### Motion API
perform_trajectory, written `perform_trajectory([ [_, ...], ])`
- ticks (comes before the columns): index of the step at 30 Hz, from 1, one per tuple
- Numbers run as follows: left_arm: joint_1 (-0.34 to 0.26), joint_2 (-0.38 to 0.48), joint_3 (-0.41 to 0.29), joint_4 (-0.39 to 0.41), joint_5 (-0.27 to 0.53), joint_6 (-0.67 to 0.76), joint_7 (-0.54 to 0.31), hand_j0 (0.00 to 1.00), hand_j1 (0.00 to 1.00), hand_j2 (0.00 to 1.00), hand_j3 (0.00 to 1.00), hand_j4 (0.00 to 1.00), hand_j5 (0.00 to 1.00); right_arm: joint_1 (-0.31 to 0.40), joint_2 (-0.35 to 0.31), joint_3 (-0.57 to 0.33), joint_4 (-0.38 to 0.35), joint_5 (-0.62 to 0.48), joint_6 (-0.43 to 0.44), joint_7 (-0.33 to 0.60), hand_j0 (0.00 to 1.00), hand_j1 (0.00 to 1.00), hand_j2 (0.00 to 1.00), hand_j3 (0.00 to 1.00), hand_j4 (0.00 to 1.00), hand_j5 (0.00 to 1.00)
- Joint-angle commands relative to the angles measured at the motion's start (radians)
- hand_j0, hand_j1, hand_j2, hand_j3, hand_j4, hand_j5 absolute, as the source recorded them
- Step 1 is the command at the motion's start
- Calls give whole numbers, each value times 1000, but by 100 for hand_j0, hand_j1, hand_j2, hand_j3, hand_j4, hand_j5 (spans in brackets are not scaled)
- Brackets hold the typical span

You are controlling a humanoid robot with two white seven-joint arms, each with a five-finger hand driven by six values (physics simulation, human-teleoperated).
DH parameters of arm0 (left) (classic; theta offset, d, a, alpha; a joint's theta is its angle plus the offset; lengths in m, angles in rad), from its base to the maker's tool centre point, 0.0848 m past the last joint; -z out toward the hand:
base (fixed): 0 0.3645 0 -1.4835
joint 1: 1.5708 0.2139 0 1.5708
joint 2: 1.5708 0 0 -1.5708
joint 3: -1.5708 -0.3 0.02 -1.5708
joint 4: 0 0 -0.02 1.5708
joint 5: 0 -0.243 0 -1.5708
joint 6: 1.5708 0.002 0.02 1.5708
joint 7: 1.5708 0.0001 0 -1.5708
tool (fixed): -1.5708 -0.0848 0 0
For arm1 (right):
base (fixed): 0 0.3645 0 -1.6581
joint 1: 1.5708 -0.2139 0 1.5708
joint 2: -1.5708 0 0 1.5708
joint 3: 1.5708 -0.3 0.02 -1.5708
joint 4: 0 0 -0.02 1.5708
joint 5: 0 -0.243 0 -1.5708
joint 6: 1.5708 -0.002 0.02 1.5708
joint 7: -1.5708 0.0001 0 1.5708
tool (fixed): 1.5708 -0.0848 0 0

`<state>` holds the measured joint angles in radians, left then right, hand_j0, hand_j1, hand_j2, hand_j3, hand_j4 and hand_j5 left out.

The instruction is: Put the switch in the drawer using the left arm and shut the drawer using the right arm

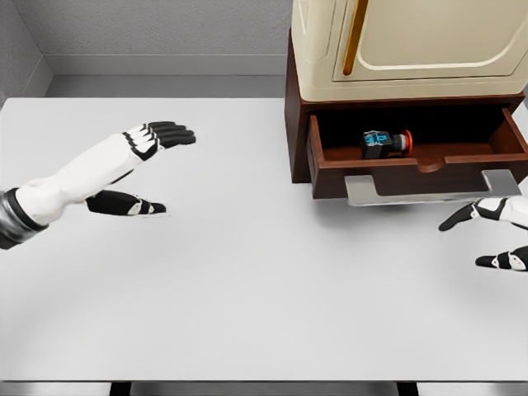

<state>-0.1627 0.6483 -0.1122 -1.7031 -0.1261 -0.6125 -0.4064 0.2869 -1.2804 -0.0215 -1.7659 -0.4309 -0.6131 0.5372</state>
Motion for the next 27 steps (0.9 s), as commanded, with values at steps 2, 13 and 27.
perform_trajectory([
  [2, 46, 28, 152, 164, 11, 2, -3, 100, 100, 100, 100, 100, 100, 0, -2, 0, 0, -8, 2, -11, 73, 73, 73, 73, 73, 73],
  [13, 169, 24, 204, 163, 17, 2, -61, 100, 100, 100, 100, 100, 100, -2, 0, 3, 0, 8, 2, -9, 73, 73, 73, 73, 73, 73],
  [27, 201, 21, 209, 77, 23, 2, -63, 100, 100, 100, 100, 100, 100, -18, 10, 3, 0, 6, 2, -9, 71, 71, 71, 71, 71, 71],
])
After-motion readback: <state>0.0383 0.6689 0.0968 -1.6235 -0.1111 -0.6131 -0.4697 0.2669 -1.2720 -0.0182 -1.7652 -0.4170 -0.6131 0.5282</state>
